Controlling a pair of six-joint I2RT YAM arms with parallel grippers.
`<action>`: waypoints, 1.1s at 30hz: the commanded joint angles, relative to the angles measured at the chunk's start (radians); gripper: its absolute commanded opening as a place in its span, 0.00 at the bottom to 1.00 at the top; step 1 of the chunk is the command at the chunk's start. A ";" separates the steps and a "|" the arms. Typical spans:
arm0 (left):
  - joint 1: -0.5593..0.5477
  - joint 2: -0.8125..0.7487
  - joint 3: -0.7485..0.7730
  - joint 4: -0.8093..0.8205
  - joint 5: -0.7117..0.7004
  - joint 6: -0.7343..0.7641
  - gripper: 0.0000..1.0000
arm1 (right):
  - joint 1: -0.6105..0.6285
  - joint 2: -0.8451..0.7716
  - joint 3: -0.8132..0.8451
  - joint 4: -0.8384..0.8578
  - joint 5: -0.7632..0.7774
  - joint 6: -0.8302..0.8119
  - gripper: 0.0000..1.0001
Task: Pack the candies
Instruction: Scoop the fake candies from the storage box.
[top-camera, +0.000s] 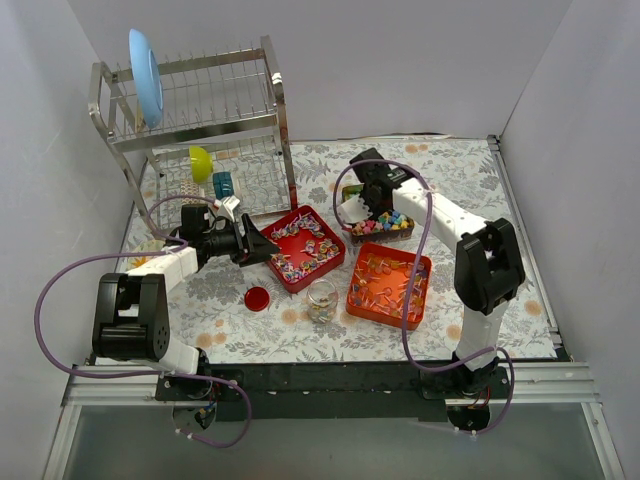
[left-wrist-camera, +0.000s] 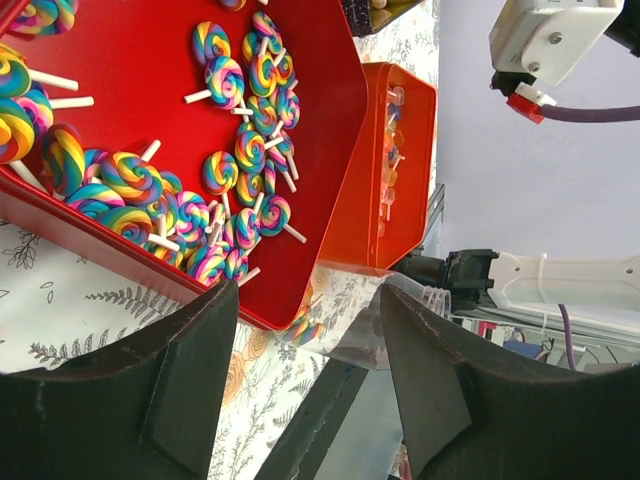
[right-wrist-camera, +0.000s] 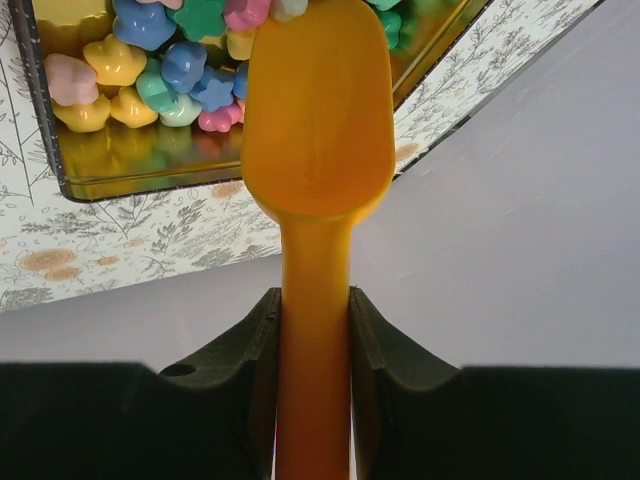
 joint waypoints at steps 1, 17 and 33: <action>0.000 -0.020 0.001 0.028 0.005 -0.005 0.58 | -0.040 -0.031 0.074 -0.041 0.005 0.012 0.01; -0.002 -0.006 -0.006 0.043 0.013 -0.030 0.58 | -0.100 0.087 0.341 -0.443 -0.056 0.194 0.01; 0.000 0.001 -0.023 0.068 0.011 -0.031 0.58 | -0.151 0.160 0.356 -0.580 -0.150 0.381 0.01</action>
